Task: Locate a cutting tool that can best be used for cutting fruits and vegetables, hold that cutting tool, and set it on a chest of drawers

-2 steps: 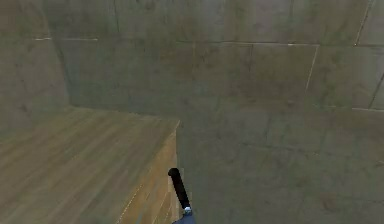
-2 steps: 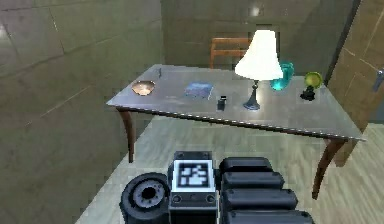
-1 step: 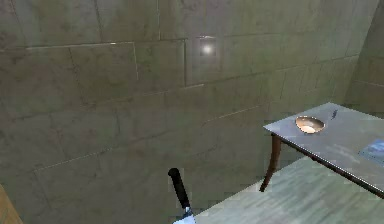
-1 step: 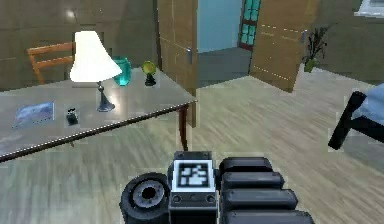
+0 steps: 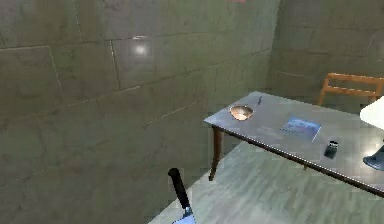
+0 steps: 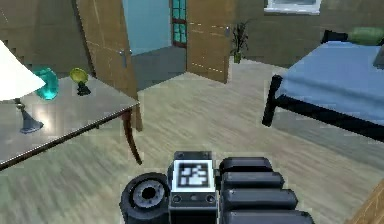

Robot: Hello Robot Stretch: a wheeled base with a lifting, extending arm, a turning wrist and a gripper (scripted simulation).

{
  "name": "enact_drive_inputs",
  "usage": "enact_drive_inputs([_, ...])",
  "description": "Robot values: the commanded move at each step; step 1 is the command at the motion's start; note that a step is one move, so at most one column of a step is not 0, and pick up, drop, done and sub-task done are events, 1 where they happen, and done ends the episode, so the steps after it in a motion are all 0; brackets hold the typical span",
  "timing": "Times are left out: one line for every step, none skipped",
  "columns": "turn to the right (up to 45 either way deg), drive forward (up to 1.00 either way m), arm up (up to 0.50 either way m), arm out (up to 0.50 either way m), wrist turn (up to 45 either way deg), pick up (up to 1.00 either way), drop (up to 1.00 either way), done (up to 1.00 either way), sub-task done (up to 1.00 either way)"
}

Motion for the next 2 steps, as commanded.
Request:
enact_drive_inputs([-45.0, 0.0, 0.0, 0.0, 0.0, 0.0, 0.0, 0.0, 0.0])
enact_drive_inputs([-45.0, 0.0, 0.0, 0.0, 0.0, 0.0, 0.0, 0.0, 0.0])
